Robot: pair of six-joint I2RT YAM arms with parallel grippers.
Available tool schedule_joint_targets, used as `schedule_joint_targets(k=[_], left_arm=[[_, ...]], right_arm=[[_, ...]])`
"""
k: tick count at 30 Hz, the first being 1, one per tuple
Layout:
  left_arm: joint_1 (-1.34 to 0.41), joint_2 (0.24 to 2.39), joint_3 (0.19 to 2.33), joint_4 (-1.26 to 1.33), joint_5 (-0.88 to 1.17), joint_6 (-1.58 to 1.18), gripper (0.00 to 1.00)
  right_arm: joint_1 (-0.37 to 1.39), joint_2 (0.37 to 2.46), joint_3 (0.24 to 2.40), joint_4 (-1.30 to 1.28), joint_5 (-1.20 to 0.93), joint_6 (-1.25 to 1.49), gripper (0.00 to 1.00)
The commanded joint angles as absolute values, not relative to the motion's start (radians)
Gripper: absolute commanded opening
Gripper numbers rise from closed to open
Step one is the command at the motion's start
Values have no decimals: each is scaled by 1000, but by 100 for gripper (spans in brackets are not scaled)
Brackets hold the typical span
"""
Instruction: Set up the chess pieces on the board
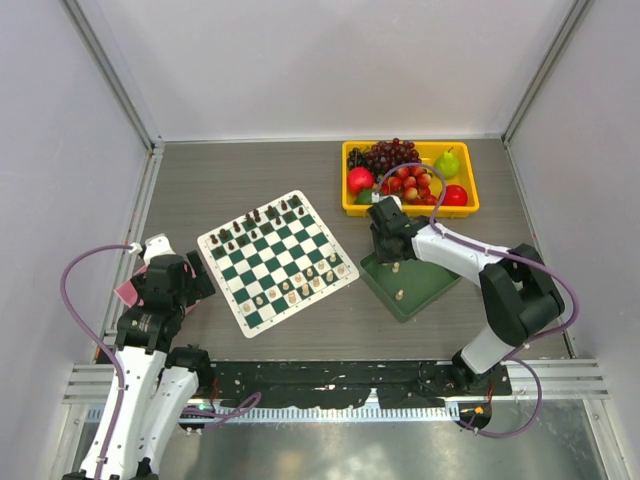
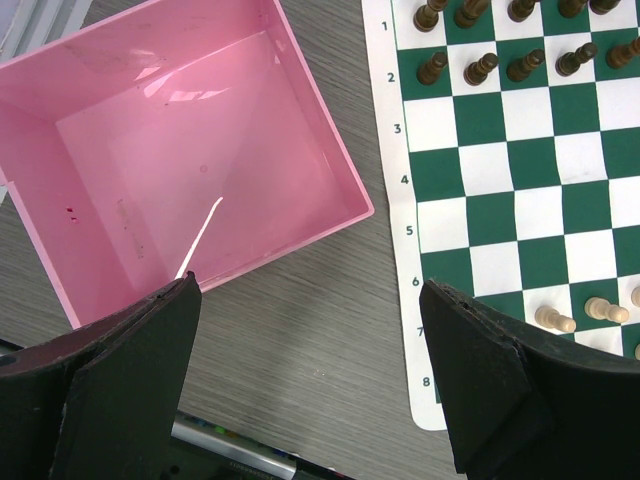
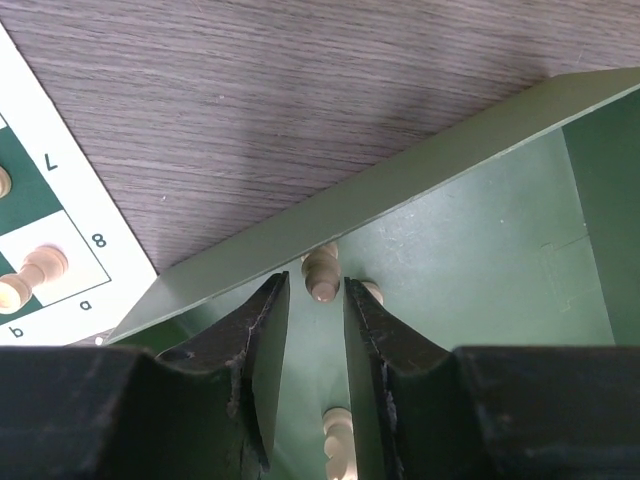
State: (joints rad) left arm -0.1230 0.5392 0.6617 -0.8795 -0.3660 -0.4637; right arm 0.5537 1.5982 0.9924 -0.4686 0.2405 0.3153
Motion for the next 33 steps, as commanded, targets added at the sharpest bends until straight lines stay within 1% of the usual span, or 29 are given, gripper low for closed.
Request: schedule_joint_targets(k=[1, 4, 15, 17, 26, 33], left_arm=[[-118, 540, 676, -839, -367, -457, 99], [-118, 540, 676, -841, -364, -456, 99], [-118, 538, 676, -839, -367, -456, 99], [-118, 537, 675, -839, -367, -456, 99], [-118, 541, 676, -839, -362, -456, 99], [-118, 534, 675, -839, -365, -456, 99]], right_arm=[[548, 1612, 1031, -434, 230, 304, 34], [546, 1618, 1028, -431, 229, 304, 29], [548, 1588, 1031, -445, 230, 301, 20], [546, 1569, 1031, -456, 218, 302, 16], [551, 1390, 993, -524, 152, 347, 15], [652, 1283, 1006, -575, 140, 406, 16]])
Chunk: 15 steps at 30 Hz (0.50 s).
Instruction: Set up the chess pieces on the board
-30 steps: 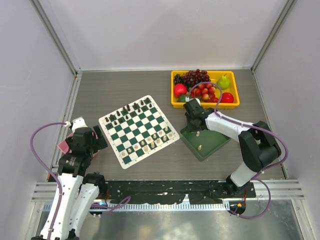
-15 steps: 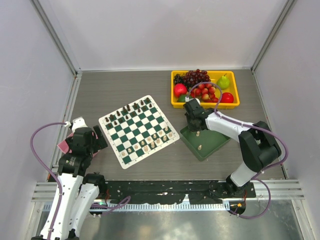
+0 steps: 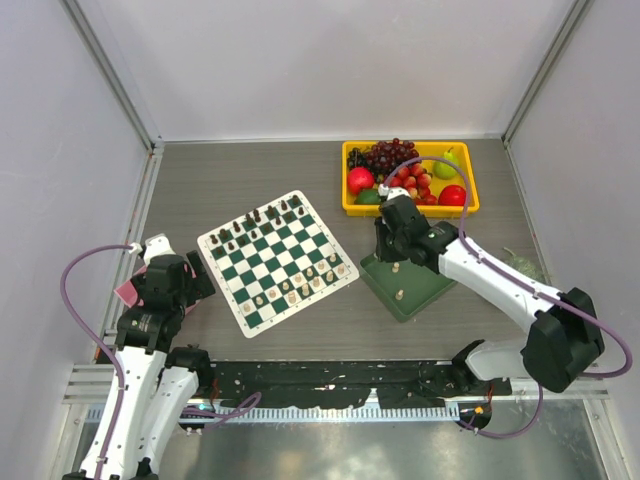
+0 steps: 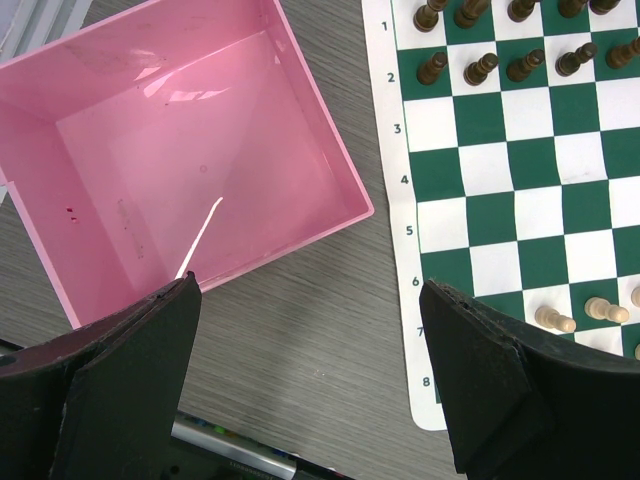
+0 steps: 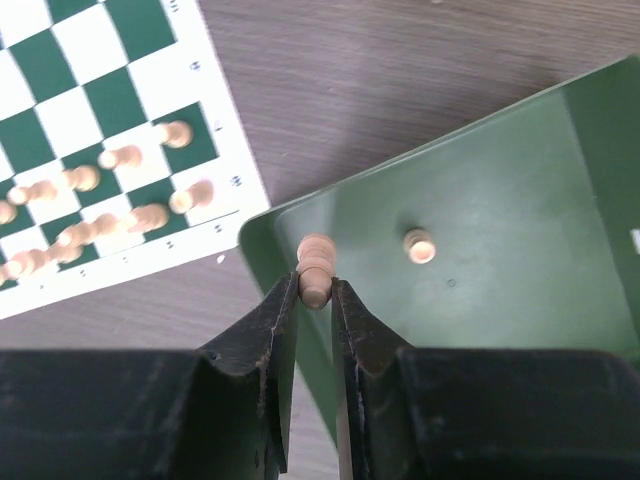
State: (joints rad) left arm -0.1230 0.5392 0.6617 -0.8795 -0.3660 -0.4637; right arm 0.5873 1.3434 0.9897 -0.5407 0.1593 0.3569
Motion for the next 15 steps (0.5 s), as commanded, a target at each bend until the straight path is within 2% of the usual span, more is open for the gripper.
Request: schedule_joint_targets(k=[1, 7, 15], left_arm=[[-118, 535, 675, -839, -365, -456, 99], [-118, 535, 675, -841, -364, -454, 99], [-118, 532, 675, -841, -367, -456, 99]], right_arm=[[690, 1278, 1014, -584, 144, 414, 16], [898, 1308, 1124, -589, 175, 485, 16], [1129, 1557, 1351, -560, 196, 499, 16]])
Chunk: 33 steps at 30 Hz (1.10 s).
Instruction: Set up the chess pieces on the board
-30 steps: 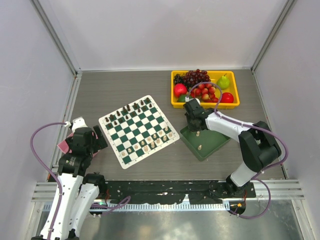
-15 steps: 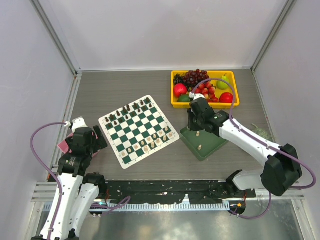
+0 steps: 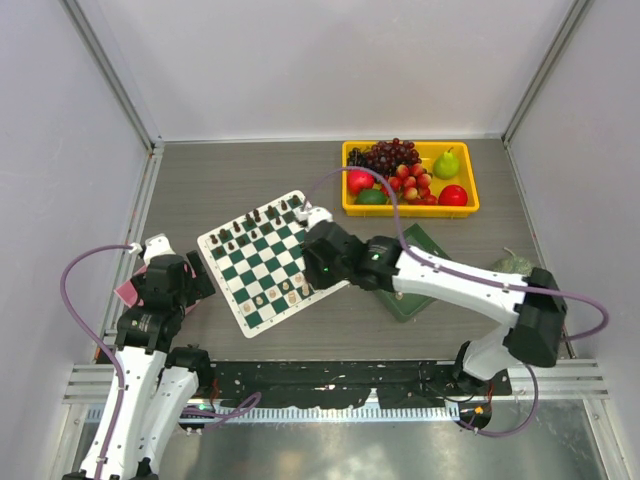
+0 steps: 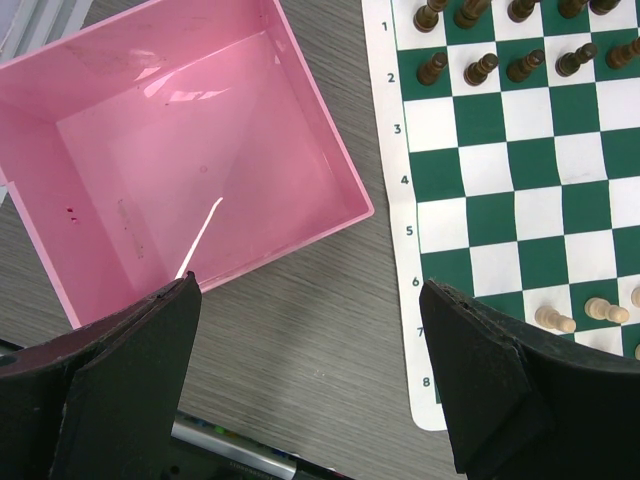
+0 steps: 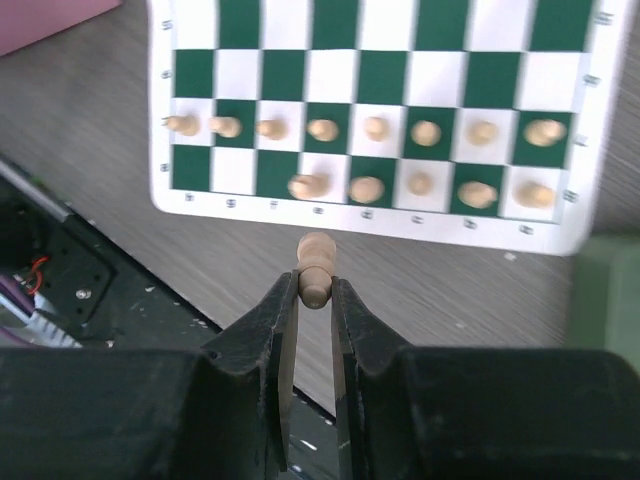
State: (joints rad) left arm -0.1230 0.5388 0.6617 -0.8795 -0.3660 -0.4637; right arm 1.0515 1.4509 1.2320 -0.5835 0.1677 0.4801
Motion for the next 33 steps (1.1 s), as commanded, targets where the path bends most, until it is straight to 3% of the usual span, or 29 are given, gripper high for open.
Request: schedule_joint_targets(k=[1, 13, 33], left_arm=[[-118, 531, 675, -842, -368, -456, 99], [-118, 526, 675, -839, -368, -456, 99], [-118, 528, 675, -836, -362, -453, 99]], right_arm=[[1156, 1577, 1370, -560, 193, 494, 16], [1230, 1876, 1555, -592, 187, 463, 16], [1193, 2026, 1620, -609, 195, 430, 17]])
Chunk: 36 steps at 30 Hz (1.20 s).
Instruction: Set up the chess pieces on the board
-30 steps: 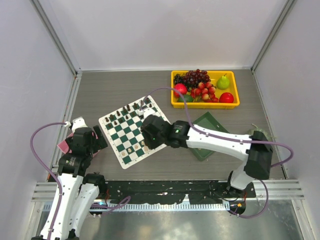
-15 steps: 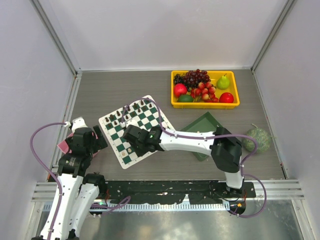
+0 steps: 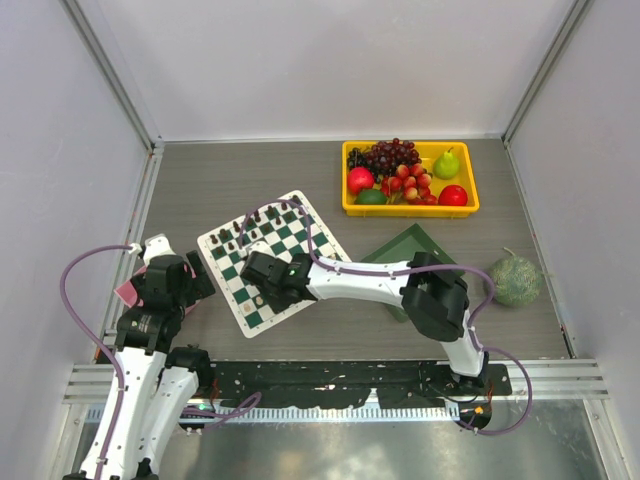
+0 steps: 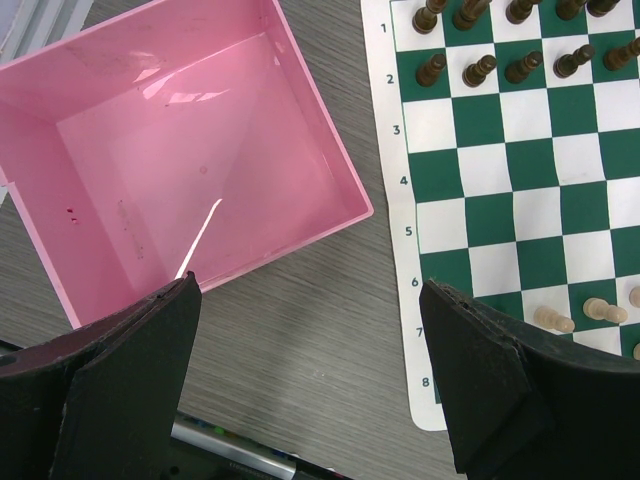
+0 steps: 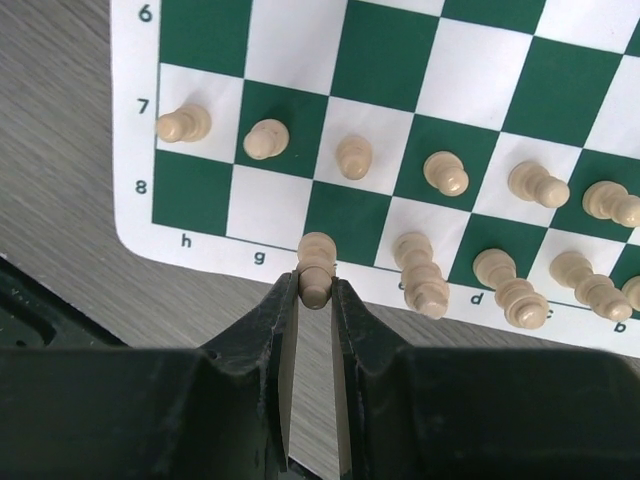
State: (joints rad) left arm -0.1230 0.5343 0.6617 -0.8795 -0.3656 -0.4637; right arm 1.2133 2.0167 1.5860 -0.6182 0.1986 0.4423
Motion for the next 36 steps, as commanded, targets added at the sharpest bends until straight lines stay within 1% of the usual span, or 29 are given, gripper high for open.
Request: schedule_joint_targets(k=[1, 25, 31, 32, 36], left_arm=[[-117, 528, 673, -836, -364, -453, 99], [-118, 528, 673, -838, -365, -451, 99], [-118, 525, 673, -838, -364, -451, 99], [-118, 526, 673, -836, -362, -453, 99], [-117, 522, 673, -836, -364, -451, 99]], right_arm=[[1195, 2029, 1618, -607, 195, 426, 18], [1190, 2074, 1617, -592, 186, 419, 18], [1189, 2057, 1615, -589, 178, 416, 24], [1189, 2040, 1614, -581, 172, 410, 29], [1190, 2010, 1617, -580, 170, 403, 36]])
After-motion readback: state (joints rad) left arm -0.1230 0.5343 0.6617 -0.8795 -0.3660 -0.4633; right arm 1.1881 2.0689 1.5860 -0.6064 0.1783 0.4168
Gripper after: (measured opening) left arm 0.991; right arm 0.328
